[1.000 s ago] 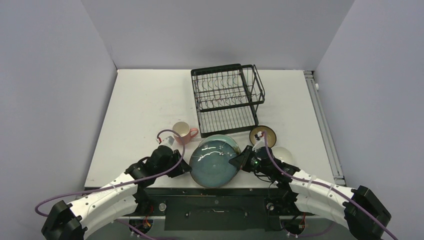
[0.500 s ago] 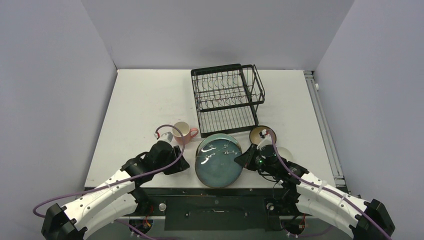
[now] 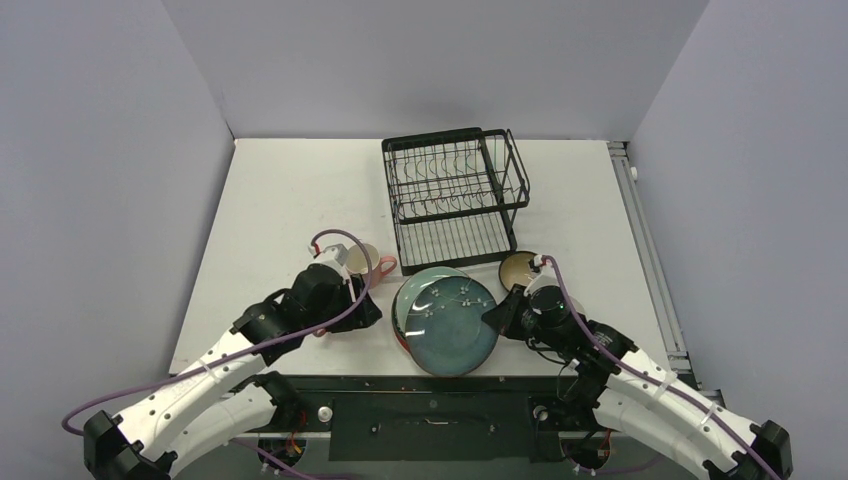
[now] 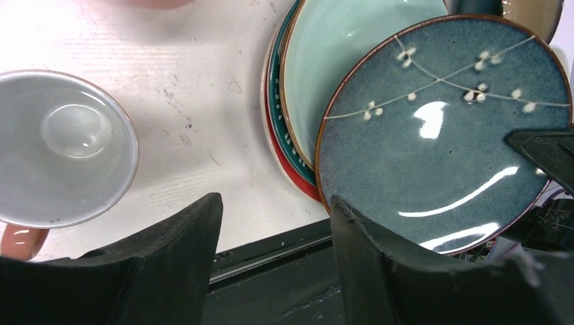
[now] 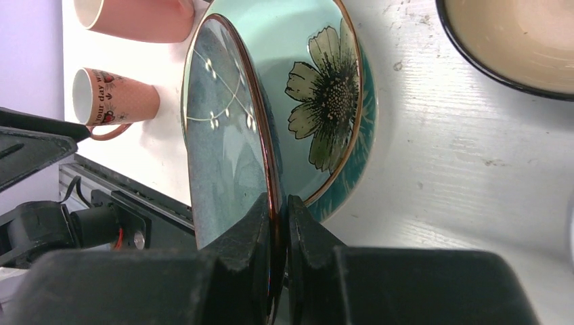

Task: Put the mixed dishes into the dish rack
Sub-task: Pick up the plate at the center of the board, then insert the plate into the dish rack.

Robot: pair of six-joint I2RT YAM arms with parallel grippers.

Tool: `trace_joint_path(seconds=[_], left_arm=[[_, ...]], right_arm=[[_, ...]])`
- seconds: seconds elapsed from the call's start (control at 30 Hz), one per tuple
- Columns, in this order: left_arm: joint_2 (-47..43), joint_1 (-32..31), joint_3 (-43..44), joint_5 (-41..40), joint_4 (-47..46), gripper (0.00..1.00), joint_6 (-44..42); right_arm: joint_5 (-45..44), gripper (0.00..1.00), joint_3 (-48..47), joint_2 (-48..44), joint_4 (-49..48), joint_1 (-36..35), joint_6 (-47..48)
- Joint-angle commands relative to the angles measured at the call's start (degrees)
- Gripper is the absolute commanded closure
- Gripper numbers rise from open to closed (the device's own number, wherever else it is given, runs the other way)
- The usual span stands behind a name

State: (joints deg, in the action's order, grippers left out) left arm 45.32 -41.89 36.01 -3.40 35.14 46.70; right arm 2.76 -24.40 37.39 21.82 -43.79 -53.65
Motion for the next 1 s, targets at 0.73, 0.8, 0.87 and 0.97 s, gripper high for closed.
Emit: trace_joint_path(seconds=[0.73, 0.8, 0.87, 0.97], left_arm=[[-3.32, 2.84, 11.92, -3.27, 7.79, 0.38, -15.12], [-3.91, 2.81, 11.49, -3.08, 7.29, 0.37, -15.74], [-4.51, 2.91, 11.03, -2.56, 6.77, 0.36, -16.24], [-4.71, 2.91, 10.96, -1.8, 6.17, 0.35, -16.65]], right_arm=[[-2.58, 1.0, -25.63, 1.27, 6.39, 0.52, 6.33], [-4.45, 1.0, -28.55, 2.18, 7.41, 0.55, 7.27], [-5.01, 1.0, -31.63, 3.27, 8.0, 0.55, 8.12], [-6.22, 1.0, -37.31, 4.92, 9.39, 0.55, 9.44]])
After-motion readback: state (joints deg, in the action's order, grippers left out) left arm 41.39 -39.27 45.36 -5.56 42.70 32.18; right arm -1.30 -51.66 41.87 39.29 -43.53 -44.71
